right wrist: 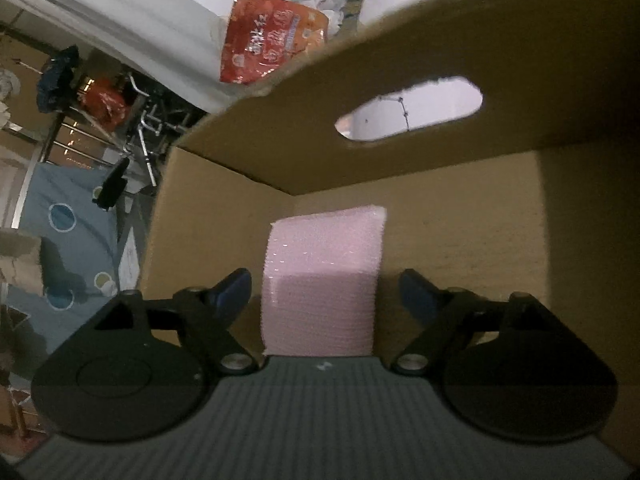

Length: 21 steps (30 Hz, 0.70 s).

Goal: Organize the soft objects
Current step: 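Lower the pink sponge into the cardboard box and open the right tool, then reach the left tool to the blue bandage box and close on it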

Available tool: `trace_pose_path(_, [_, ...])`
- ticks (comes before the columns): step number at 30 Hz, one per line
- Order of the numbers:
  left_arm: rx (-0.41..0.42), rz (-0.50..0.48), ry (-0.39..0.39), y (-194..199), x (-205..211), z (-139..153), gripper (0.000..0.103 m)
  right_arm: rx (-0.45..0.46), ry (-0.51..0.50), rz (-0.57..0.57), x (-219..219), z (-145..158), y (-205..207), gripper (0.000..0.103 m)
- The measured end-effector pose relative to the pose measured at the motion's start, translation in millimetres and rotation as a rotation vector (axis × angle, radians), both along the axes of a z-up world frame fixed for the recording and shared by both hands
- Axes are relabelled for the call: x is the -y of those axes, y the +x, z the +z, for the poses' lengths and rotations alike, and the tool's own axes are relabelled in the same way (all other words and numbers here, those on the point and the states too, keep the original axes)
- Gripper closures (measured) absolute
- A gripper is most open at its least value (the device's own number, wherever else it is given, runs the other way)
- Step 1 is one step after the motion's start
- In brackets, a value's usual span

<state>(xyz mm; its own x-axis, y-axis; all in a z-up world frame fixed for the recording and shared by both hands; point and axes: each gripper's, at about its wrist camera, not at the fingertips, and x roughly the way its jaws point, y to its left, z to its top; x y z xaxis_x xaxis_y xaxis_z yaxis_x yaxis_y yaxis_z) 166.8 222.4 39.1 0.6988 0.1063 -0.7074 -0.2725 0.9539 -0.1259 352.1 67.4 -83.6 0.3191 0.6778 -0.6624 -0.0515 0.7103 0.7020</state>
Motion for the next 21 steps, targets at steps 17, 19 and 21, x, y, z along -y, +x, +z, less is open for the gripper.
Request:
trace_pose_path(17, [0.157, -0.355, 0.032, -72.0, 158.4, 48.1, 0.013, 0.339, 0.365, -0.111, 267.2, 94.1, -159.7, 0.016])
trace_pose_path(19, [0.15, -0.439, 0.047, -74.4, 195.6, 38.0, 0.013, 0.356, 0.344, -0.172, 311.7, 82.6, -187.1, 0.016])
trace_pose_path(21, [0.141, -0.521, 0.062, -74.0, 230.0, 27.9, 0.013, 0.368, 0.295, -0.248, 354.7, 69.2, -213.9, 0.015])
